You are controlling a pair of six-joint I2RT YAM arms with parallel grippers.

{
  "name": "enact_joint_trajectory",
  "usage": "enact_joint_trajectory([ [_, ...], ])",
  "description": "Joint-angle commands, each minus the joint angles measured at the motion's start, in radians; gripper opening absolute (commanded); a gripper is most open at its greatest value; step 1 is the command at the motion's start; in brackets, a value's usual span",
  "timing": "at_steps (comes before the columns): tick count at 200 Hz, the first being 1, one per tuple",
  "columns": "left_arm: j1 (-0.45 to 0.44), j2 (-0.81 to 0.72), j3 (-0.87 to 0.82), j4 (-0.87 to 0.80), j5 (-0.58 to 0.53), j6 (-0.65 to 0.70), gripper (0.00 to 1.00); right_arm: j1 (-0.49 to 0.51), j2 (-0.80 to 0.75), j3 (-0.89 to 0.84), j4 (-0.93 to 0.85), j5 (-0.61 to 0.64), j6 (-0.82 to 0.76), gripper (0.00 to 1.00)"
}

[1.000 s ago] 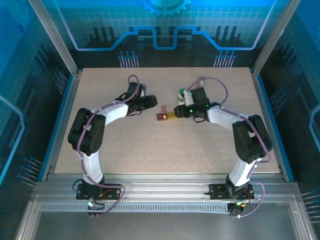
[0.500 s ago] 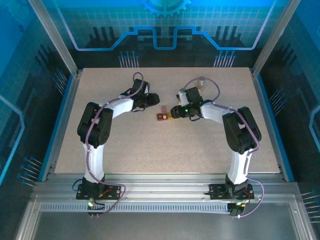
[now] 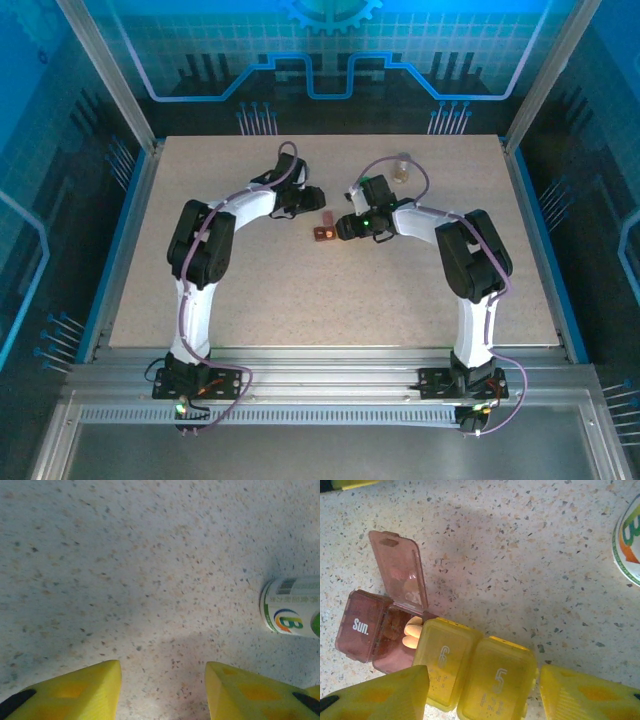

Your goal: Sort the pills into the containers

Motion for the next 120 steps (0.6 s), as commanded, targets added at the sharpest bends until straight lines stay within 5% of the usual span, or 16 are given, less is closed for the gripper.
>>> enact_joint_trajectory([
  [1, -0.026, 0.024, 0.04, -0.068, 0.009, 0.045, 0.49, 0.012, 0.024, 0.028, -0.038, 0.029, -0.02, 0.6],
  [120, -0.057, -0.066, -0.028, -0.049, 0.06, 0.035, 0.48, 0.01, 0.049, 0.026, -0.045, 0.055, 0.029, 0.57],
])
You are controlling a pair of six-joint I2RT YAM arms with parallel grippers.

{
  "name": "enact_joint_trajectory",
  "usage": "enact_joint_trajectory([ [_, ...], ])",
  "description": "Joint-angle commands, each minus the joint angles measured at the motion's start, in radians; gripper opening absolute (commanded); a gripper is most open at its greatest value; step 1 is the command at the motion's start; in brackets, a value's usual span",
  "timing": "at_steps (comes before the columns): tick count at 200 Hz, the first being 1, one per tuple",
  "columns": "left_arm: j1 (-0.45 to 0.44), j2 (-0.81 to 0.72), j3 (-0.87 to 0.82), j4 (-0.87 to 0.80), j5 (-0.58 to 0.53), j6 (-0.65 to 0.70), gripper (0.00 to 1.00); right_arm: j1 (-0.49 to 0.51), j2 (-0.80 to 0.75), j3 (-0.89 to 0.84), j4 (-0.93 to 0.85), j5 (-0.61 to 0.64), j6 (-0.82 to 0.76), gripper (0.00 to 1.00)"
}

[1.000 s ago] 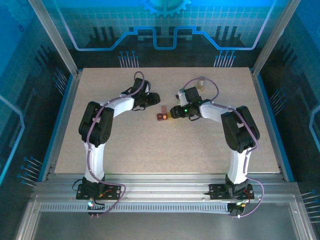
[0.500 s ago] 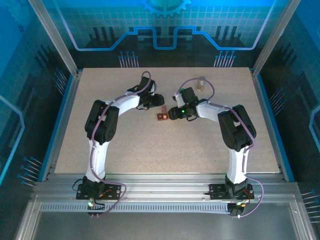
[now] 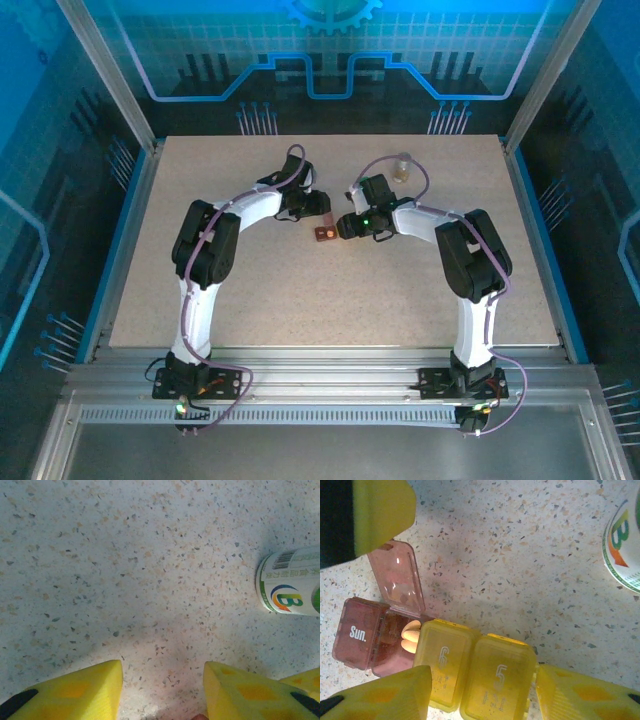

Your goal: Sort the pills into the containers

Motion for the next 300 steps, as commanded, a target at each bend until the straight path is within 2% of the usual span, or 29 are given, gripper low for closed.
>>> enact_joint_trajectory([
  [1, -0.029, -0.079, -0.045, -0.013, 0.048, 0.009, 0.48, 0.01, 0.044, 0.016, -0.036, 0.039, 0.024, 0.57],
  [55, -0.047, -0.143, -0.133, 0.023, 0.044, 0.0, 0.47, 0.002, 0.044, 0.01, -0.032, 0.035, 0.057, 0.56],
  [151, -0.058, -0.15, -0.169, 0.018, 0.015, 0.011, 0.47, -0.014, 0.03, -0.019, -0.008, 0.024, 0.091, 0.55],
  [203, -0.073, -0.133, -0.192, 0.021, -0.004, 0.022, 0.47, -0.028, 0.029, -0.033, 0.025, -0.014, 0.138, 0.51],
  [253, -0.097, -0.108, -0.169, -0.021, -0.039, 0.08, 0.47, -0.058, 0.018, -0.07, 0.087, -0.072, 0.199, 0.49],
  [300, -0.113, -0.081, -0.148, -0.089, -0.096, 0.164, 0.47, -0.065, 0.022, -0.067, 0.082, -0.076, 0.198, 0.49],
])
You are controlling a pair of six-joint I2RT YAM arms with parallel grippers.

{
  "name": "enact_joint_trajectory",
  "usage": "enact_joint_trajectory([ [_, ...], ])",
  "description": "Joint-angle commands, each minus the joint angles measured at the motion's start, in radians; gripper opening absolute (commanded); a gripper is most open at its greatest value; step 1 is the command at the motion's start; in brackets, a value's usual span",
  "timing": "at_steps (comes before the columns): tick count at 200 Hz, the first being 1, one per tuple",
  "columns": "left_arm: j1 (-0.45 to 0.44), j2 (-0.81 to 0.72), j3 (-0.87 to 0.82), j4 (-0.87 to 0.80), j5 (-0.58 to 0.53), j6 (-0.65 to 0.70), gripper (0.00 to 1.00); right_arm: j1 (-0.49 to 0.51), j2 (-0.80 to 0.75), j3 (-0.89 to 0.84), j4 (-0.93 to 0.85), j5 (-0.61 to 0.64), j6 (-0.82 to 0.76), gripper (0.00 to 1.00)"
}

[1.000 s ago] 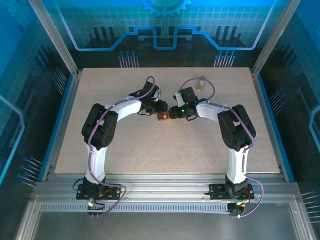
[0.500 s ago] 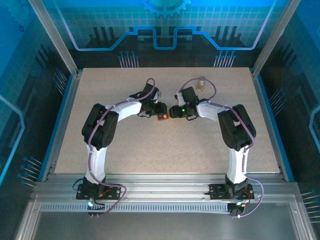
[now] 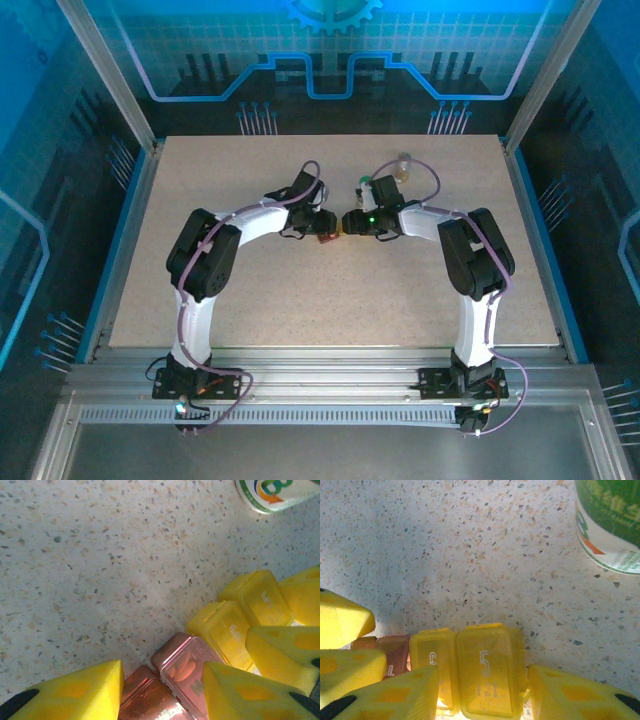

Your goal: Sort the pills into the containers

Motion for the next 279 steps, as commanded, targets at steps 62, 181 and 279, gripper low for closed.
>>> enact_joint_trajectory([
  [62, -0.017, 0.039, 0.057, -0.127, -0.032, 0.11, 0.49, -0.017, 0.031, 0.004, -0.048, 0.025, 0.0, 0.49],
  [181, -0.017, 0.136, 0.114, -0.192, 0.025, 0.196, 0.48, -0.026, 0.055, 0.039, -0.085, 0.02, -0.022, 0.48],
  [279, 0.054, -0.112, 0.196, -0.137, -0.055, 0.103, 0.57, -0.027, -0.105, -0.145, 0.16, -0.004, 0.148, 0.51],
])
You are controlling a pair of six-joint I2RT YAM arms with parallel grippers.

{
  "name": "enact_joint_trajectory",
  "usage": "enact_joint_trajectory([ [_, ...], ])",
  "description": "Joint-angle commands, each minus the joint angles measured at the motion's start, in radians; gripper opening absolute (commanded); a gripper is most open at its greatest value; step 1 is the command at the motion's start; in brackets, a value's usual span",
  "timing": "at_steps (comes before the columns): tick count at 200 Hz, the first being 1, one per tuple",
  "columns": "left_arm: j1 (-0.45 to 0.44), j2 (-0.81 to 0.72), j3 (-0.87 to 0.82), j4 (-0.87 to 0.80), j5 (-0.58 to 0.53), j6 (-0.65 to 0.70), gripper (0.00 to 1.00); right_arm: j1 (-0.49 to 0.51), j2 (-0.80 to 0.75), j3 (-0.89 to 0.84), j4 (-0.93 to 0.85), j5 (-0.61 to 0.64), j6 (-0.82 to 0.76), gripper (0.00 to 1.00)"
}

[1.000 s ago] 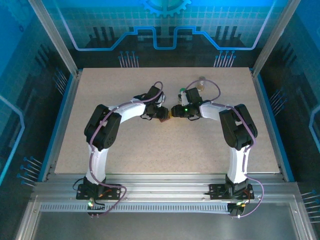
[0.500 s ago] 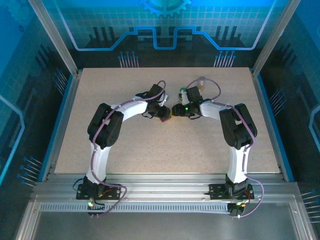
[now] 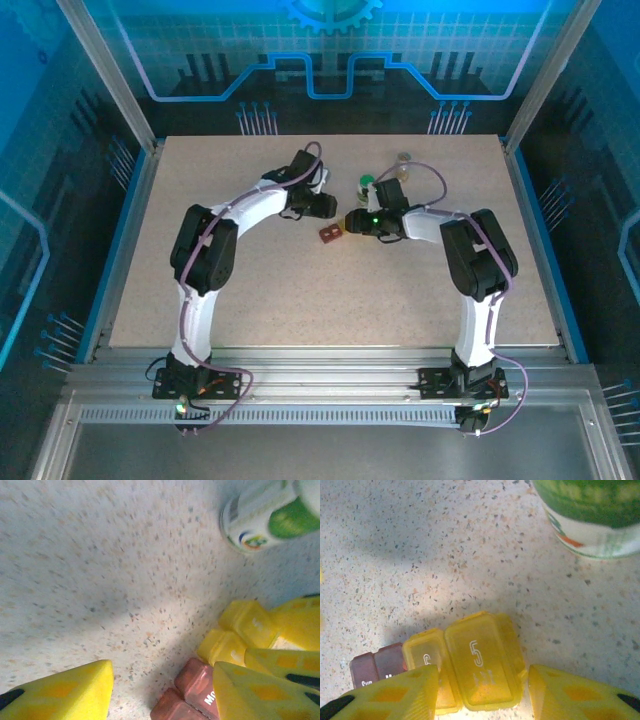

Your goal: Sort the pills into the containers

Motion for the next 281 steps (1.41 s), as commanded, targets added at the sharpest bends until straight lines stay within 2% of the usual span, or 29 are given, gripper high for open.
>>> enact_joint_trajectory([
  [1, 0.006, -0.151, -0.043, 0.043, -0.038, -0.03, 0.57, -0.009, -0.08, -0.064, 0.052, -0.005, 0.056, 0.51],
  [37, 0.025, -0.396, -0.305, 0.199, -0.084, -0.054, 0.62, -0.009, -0.273, -0.143, 0.02, 0.012, 0.031, 0.54],
  [75, 0.059, -0.652, -0.546, 0.311, -0.166, -0.058, 0.69, -0.012, -0.486, -0.201, -0.091, 0.089, -0.083, 0.59],
  [105, 0.059, -0.89, -0.828, 0.517, -0.276, -0.003, 0.78, -0.022, -0.686, -0.365, -0.035, 0.253, -0.221, 0.61],
  [115, 0.059, -0.973, -0.919, 0.578, -0.336, 0.012, 0.88, -0.032, -0.756, -0.421, -0.009, 0.321, -0.26, 0.63],
  [118, 0.059, -0.993, -0.945, 0.592, -0.353, 0.016, 0.96, -0.033, -0.776, -0.439, 0.001, 0.346, -0.271, 0.64],
  [121, 0.058, -1.017, -0.97, 0.602, -0.379, 0.021, 0.98, -0.036, -0.797, -0.454, 0.009, 0.369, -0.279, 0.65],
  [143, 0.06, -1.153, -1.139, 0.679, -0.57, 0.047, 0.99, -0.056, -0.93, -0.59, 0.115, 0.514, -0.352, 0.75],
  [160, 0.062, -1.225, -1.292, 0.825, -0.667, 0.082, 0.99, -0.068, -0.984, -0.695, 0.239, 0.633, -0.4, 0.9],
  [172, 0.062, -1.238, -1.4, 0.964, -0.713, 0.128, 0.99, -0.085, -0.986, -0.758, 0.345, 0.69, -0.42, 1.0],
  [177, 0.064, -1.242, -1.427, 1.029, -0.753, 0.142, 0.99, -0.093, -0.979, -0.781, 0.383, 0.699, -0.422, 1.0],
  [185, 0.066, -1.261, -1.434, 1.02, -0.791, 0.133, 0.99, -0.107, -0.959, -0.809, 0.433, 0.703, -0.419, 1.0],
  [195, 0.075, -1.264, -1.441, 1.01, -0.766, 0.174, 0.99, -0.121, -0.918, -0.832, 0.483, 0.7, -0.402, 1.0],
  [216, 0.087, -1.185, -1.454, 1.062, -0.793, 0.186, 0.99, -0.138, -0.804, -0.827, 0.541, 0.667, -0.387, 1.0],
  [227, 0.093, -1.125, -1.454, 1.082, -0.798, 0.191, 0.99, -0.139, -0.772, -0.783, 0.477, 0.649, -0.385, 1.0],
  [250, 0.124, -0.989, -1.46, 1.205, -0.827, 0.203, 0.99, -0.157, -0.696, -0.733, 0.482, 0.633, -0.38, 1.0],
  [281, 0.187, -0.888, -1.372, 1.155, -0.742, 0.194, 0.99, -0.214, -0.598, -0.637, 0.415, 0.61, -0.333, 1.0],
])
